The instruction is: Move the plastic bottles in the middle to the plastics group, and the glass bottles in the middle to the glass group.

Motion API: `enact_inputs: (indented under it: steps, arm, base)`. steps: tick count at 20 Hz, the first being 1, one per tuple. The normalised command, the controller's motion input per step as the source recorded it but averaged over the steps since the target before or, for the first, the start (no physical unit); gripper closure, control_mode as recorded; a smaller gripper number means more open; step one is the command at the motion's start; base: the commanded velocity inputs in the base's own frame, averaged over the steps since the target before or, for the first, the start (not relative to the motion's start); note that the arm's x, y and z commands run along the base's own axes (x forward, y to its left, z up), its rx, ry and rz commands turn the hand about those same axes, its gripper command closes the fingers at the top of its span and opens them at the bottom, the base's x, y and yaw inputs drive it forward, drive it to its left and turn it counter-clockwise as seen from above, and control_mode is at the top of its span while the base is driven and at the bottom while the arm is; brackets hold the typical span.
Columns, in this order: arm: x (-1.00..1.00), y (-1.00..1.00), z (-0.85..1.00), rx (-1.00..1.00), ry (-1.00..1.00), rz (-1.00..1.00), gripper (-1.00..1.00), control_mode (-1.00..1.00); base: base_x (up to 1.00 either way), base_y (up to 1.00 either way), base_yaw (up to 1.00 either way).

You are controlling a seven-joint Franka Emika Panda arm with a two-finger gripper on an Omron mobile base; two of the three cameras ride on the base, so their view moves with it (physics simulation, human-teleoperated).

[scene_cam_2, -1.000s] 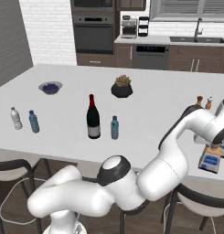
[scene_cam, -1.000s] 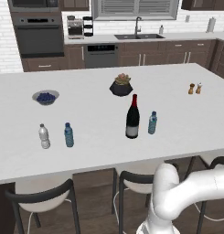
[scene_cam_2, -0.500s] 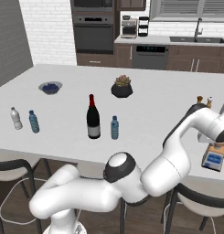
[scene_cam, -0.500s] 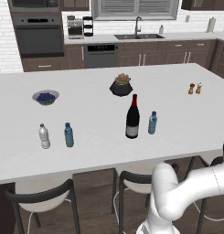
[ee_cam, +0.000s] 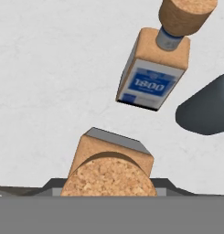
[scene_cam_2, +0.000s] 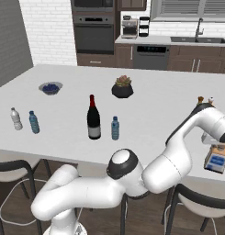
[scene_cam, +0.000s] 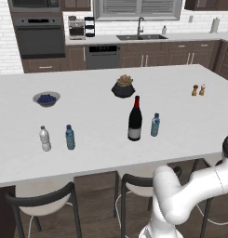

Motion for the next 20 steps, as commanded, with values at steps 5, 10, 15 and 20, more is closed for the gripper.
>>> enact_inputs:
  steps: [5, 10, 15, 20]
  arm:
    - [0.0, 0.06, -0.42, 0.0, 0.0, 0.01, 1.0, -1.0]
    - [0.01, 0.04, -0.39, 0.0, 0.0, 0.01, 1.0, -1.0]
    - [0.02, 0.0, -0.15, 0.0, -0.02, 0.01, 1.0, -1.0]
    - [0.0, 0.02, 0.0, 0.0, -0.11, 0.05, 1.0, -1.0]
  base:
    - [0.0, 0.0, 0.0]
    - [0.0, 0.0, 0.0]
    - [0.0, 0.0, 0.0]
    - [0.0, 0.0, 0.0]
